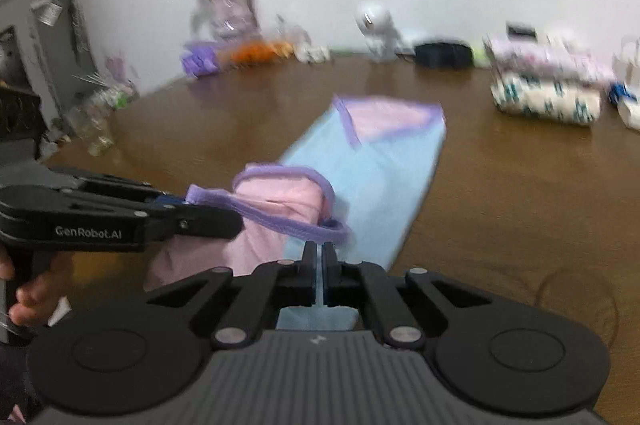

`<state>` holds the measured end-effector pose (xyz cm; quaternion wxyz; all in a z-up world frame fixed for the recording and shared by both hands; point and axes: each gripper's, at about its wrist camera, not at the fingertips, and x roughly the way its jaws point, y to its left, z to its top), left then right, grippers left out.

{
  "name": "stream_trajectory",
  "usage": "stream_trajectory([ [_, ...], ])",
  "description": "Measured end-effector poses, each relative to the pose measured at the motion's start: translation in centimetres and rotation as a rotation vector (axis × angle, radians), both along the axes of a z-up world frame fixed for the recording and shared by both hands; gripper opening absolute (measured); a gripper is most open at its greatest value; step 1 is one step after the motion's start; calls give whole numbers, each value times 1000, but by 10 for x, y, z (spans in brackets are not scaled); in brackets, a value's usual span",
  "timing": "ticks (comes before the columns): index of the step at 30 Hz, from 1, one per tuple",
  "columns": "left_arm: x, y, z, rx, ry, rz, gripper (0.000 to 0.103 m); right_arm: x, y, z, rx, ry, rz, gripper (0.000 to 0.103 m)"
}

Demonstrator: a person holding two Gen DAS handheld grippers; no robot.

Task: Fold clothes

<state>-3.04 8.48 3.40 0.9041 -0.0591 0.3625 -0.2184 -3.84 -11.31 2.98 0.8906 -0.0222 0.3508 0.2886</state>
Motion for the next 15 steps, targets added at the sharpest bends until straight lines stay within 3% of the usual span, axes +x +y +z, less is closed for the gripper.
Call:
stream_trajectory([
  [3, 0, 6, -10, 14, 20, 39, 27, -2, -2, -5, -13, 10, -8, 17],
  [5, -6, 14, -9, 8, 9, 54, 28, -9, -8, 1, 8, -25, -9, 41],
  [7, -14, 25, -4, -6, -7, 75, 34, -15, -14, 12, 22, -72, -16, 41],
  [11, -18, 29, 1, -46, -20, 62, 34, -11, -11, 19, 67, -96, 25, 41],
  [15, -14, 12, -5, 45, -9, 64, 33, 1, 8, 0, -7, -18, 35, 41],
])
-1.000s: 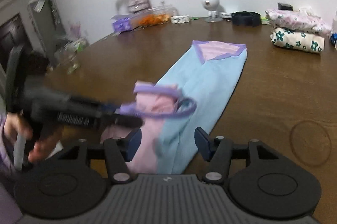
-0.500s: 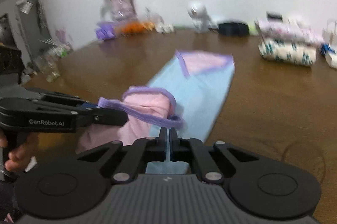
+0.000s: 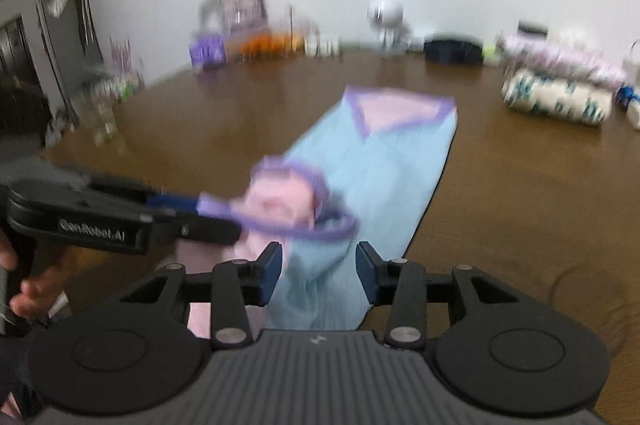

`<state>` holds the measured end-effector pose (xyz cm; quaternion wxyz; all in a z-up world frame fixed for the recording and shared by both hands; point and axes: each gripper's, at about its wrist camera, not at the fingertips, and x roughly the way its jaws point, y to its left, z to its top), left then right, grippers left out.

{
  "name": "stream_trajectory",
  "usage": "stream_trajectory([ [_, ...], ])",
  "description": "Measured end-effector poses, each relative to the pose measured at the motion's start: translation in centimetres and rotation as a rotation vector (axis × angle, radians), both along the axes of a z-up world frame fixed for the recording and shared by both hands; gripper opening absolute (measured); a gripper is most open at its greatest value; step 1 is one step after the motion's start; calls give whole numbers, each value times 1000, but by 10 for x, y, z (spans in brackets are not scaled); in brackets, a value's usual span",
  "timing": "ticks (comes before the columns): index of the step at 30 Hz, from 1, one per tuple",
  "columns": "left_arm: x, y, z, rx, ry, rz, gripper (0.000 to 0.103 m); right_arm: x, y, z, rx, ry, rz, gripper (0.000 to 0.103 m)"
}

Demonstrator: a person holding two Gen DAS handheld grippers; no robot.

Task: Fold clothes

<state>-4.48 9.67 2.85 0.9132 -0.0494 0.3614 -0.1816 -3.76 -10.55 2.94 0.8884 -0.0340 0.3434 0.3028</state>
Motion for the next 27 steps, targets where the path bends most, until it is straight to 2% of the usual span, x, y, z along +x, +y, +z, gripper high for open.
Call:
stream_trajectory([
  [3, -7, 2, 1, 28, -17, 4, 37, -9, -8, 3, -3, -20, -19, 42],
  [5, -18, 13, 7, 8, -48, 3, 43, -18, -23, 12, 19, -45, -22, 51],
  [6, -25, 19, 9, -2, -61, -2, 47, -22, -31, 16, 28, -56, -23, 53],
  [9, -47, 39, 15, -32, -98, -19, 48, -40, -48, 17, 45, -76, 9, 56],
  [13, -79, 38, 13, -50, -164, -112, 49, -60, -53, 7, 83, -68, 105, 65],
  [16, -88, 26, 4, -19, -180, -162, 49, -66, -43, 2, 75, -70, 154, 65],
  [18, -85, 18, -3, 0, -162, -169, 49, -65, -36, 1, 68, -85, 172, 64],
  [19, -83, 16, -7, 6, -150, -176, 49, -64, -33, 0, 62, -90, 177, 63],
  [21, -80, 14, -12, 13, -140, -174, 47, -62, -28, -3, 42, -88, 189, 50],
  [23, -76, 13, -16, 19, -134, -161, 32, -64, -25, -6, 13, -86, 192, 17],
  [24, -75, 12, -17, 22, -132, -155, 17, -64, -23, -8, -1, -85, 194, 16],
  [25, -73, 13, -18, 20, -124, -153, 13, -65, -22, -9, -16, -83, 196, 15],
  [27, -75, 14, -18, 31, -129, -153, 12, -75, -24, -6, -47, -120, 209, 15],
])
